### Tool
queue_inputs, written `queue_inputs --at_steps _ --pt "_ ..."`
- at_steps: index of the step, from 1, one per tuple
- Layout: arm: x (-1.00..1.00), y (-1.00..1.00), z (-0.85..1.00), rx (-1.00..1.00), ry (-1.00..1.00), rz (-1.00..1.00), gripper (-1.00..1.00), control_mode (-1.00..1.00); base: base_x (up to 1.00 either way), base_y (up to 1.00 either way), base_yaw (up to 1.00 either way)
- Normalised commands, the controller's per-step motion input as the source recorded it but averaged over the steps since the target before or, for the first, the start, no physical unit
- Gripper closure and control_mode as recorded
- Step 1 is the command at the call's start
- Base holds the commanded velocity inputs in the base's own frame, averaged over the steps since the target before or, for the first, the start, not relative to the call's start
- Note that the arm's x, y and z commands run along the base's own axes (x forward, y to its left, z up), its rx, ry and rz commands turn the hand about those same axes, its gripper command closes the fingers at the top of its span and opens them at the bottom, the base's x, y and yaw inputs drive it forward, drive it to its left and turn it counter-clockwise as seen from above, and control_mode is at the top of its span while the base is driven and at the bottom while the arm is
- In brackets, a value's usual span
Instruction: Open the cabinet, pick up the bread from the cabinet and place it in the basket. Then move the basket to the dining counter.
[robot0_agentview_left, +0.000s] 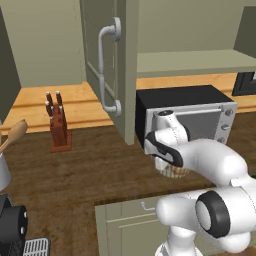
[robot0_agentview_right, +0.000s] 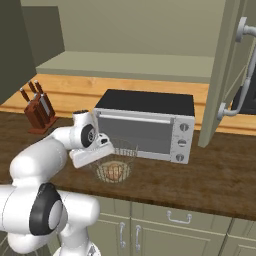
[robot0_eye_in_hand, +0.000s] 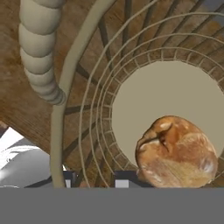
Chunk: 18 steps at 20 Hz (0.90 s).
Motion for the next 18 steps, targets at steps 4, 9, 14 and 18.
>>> queue_inputs --at_steps 4,9,14,18 --pt "-0.61 0.0 0.19 -0.11 -0.01 0.02 1.0 -1.0 0.0 0.0 0.0" --pt "-0.56 0.0 0.56 -0.13 -0.01 0.01 1.0 -1.0 0.0 0.0 0.0" --pt "-0.59 0.01 0.89 -0.16 -0.02 0.01 1.0 -1.0 0.0 0.0 0.0" --pt "-0.6 0.02 0.99 -0.16 -0.04 0.01 1.0 -1.0 0.0 0.0 0.0"
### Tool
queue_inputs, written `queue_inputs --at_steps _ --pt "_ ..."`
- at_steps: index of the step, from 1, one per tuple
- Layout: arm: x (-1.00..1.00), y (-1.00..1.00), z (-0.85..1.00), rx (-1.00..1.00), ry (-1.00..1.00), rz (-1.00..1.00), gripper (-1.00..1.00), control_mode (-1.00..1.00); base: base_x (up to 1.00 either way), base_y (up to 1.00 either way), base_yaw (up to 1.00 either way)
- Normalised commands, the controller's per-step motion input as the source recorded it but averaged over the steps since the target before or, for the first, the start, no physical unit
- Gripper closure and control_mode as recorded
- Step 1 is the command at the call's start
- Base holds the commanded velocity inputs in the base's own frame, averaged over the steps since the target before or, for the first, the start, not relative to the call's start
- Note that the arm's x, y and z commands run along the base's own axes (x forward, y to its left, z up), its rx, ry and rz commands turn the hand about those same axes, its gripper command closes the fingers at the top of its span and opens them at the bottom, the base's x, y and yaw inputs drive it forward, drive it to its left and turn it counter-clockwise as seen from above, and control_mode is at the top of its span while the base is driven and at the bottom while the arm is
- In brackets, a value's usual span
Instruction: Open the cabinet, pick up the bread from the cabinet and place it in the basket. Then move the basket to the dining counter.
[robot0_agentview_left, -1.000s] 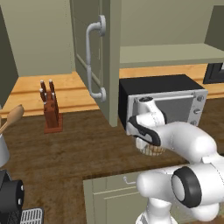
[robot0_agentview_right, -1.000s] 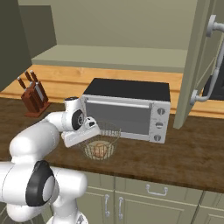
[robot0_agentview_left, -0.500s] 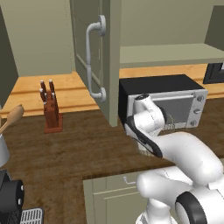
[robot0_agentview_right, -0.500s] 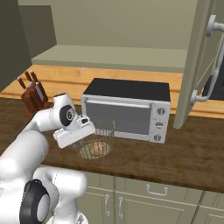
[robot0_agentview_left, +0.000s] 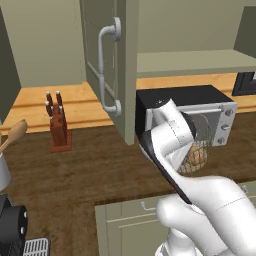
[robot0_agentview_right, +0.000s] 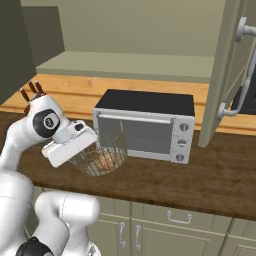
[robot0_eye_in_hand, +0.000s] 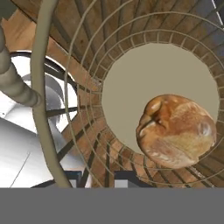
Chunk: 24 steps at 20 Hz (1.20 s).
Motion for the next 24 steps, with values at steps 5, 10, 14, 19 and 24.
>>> queue_inputs --at_steps 5,10,14,19,24 --pt "-0.6 0.03 1.0 -0.14 -0.05 0.0 1.0 -1.0 0.0 0.0 0.0" --pt "-0.55 0.03 1.0 -0.09 -0.05 0.01 1.0 -1.0 0.0 0.0 0.0" --pt "-0.51 0.01 0.92 0.01 0.0 0.05 1.0 -1.0 0.0 0.0 0.0" --pt "-0.3 0.0 0.46 0.2 0.0 0.12 1.0 -1.0 0.0 0.0 0.0" --pt "0.08 0.0 -0.17 0.15 -0.12 0.22 1.0 -1.0 0.0 0.0 0.0"
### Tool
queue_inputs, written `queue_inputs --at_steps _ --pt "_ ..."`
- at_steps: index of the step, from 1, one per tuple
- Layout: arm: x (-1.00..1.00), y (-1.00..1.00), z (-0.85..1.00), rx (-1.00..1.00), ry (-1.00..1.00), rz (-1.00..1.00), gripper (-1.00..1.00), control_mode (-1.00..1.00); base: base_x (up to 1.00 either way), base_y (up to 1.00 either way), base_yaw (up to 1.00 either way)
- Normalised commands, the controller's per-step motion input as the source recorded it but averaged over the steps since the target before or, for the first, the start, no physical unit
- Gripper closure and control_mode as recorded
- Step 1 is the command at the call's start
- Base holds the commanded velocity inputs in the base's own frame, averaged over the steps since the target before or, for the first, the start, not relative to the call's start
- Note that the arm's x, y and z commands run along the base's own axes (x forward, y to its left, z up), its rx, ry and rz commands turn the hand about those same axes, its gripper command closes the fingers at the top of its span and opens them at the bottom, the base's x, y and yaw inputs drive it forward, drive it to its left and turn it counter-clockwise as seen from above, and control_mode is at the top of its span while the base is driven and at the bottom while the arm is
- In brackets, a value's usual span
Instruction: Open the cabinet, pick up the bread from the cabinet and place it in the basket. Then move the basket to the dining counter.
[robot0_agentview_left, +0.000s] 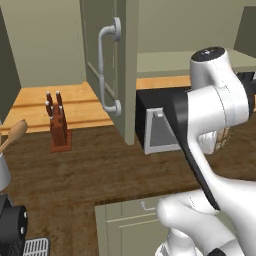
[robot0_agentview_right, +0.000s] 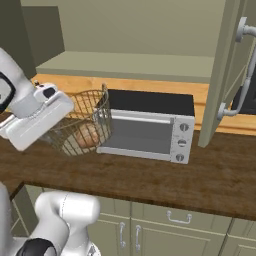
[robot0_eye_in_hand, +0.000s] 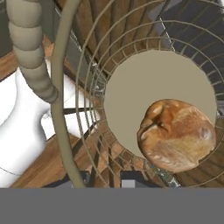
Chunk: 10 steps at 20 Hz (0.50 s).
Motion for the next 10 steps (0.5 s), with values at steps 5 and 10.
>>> queue_inputs --at_steps 5,10 --pt "-0.05 -0.09 0.0 0.07 -0.24 0.13 1.0 -1.0 0.0 0.0 0.0" --pt "-0.01 -0.03 -0.11 0.08 -0.14 0.13 1.0 -1.0 0.0 0.0 0.0"
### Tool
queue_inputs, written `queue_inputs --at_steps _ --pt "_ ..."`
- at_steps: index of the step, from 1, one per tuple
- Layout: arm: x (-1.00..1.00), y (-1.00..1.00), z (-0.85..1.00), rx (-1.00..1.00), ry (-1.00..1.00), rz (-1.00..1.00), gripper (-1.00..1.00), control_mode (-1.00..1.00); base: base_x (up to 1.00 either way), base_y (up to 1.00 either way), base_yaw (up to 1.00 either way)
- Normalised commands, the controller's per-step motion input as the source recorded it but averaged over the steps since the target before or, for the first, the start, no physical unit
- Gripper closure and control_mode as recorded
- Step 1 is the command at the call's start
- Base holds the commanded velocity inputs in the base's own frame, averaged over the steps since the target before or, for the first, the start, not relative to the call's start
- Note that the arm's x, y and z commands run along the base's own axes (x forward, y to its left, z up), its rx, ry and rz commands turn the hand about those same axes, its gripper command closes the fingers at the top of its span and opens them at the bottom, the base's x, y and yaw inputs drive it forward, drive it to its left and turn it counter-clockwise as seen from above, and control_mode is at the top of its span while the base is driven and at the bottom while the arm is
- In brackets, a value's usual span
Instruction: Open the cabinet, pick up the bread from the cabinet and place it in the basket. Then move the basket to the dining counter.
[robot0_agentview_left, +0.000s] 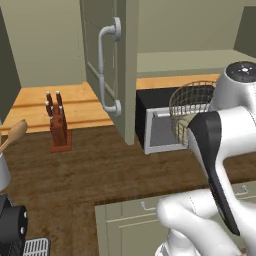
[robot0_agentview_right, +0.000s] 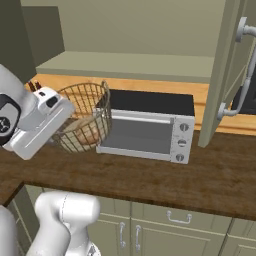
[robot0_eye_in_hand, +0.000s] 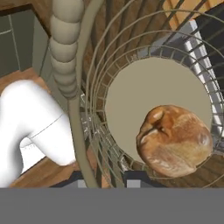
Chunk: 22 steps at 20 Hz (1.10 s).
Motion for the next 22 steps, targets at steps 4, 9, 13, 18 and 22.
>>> queue_inputs --at_steps 4,9,13,18,22 --pt "0.0 0.0 -0.02 0.02 0.0 0.03 1.0 1.0 -0.06 0.0 0.03" --pt "0.0 0.0 0.0 0.0 0.0 0.0 1.0 1.0 -0.64 -0.09 -0.03" --pt "0.0 0.0 0.0 0.0 0.0 0.0 1.0 1.0 -0.86 -0.29 -0.17" --pt "0.0 0.0 0.0 0.0 0.0 0.0 1.0 1.0 -0.79 -0.39 -0.3" --pt "0.0 0.0 0.0 0.0 0.0 0.0 1.0 1.0 -0.37 -0.26 -0.54"
